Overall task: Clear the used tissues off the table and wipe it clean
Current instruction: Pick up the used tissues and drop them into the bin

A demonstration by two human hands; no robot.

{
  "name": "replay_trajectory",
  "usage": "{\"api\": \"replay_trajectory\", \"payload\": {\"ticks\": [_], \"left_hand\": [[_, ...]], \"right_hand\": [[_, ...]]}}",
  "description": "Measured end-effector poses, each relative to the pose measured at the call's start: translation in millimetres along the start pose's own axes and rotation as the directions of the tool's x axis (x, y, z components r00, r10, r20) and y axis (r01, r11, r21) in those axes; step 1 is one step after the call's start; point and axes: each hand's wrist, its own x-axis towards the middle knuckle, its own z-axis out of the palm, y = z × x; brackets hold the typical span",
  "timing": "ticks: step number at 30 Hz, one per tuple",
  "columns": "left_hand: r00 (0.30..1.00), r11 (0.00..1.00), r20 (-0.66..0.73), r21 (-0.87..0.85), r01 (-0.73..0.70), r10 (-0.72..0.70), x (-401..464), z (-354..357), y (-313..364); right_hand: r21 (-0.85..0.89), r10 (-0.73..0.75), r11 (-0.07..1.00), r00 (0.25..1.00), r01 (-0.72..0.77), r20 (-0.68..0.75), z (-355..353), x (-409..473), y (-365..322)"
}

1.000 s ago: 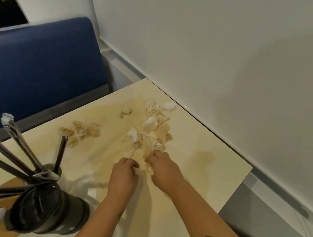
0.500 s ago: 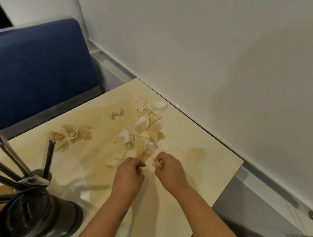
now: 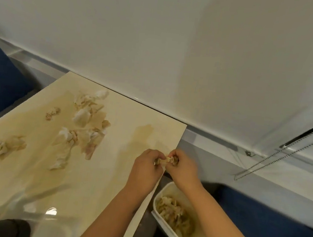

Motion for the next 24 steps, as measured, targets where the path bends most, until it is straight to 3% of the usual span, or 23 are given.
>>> {"api": "replay_trajectory", "payload": {"ticks": [6,11,16,19,24], "left_hand": [[0.974,0.998,0.22,0.03,-0.055,0.047,-10,69,17],[0.915,0.996,0.401,0.092,0.001,-0.038,-24,119,4],[0.842,0.983,0.512,0.15,0.105,-0.168,-28,154,-16],[0.785,0.973,0.585,0.21,0.097,-0.204,-25,166,-28],[0.782,0.962,0.574,0.243,0.122,-0.244,-34,171,-40]], "right_hand": [[0.03,0.133,0.991,0.988,-0.131,-0.076,-26,-27,64],[0.009,0.278,0.96,0.956,-0.278,-0.09,-27,-48,115],[-0.036,0.345,0.937,0.937,-0.347,-0.061,-18,-64,152],[-0.047,0.358,0.932,0.933,-0.36,-0.041,-11,-70,168],[-0.065,0.368,0.927,0.93,-0.368,-0.017,-1,-76,181]]}}
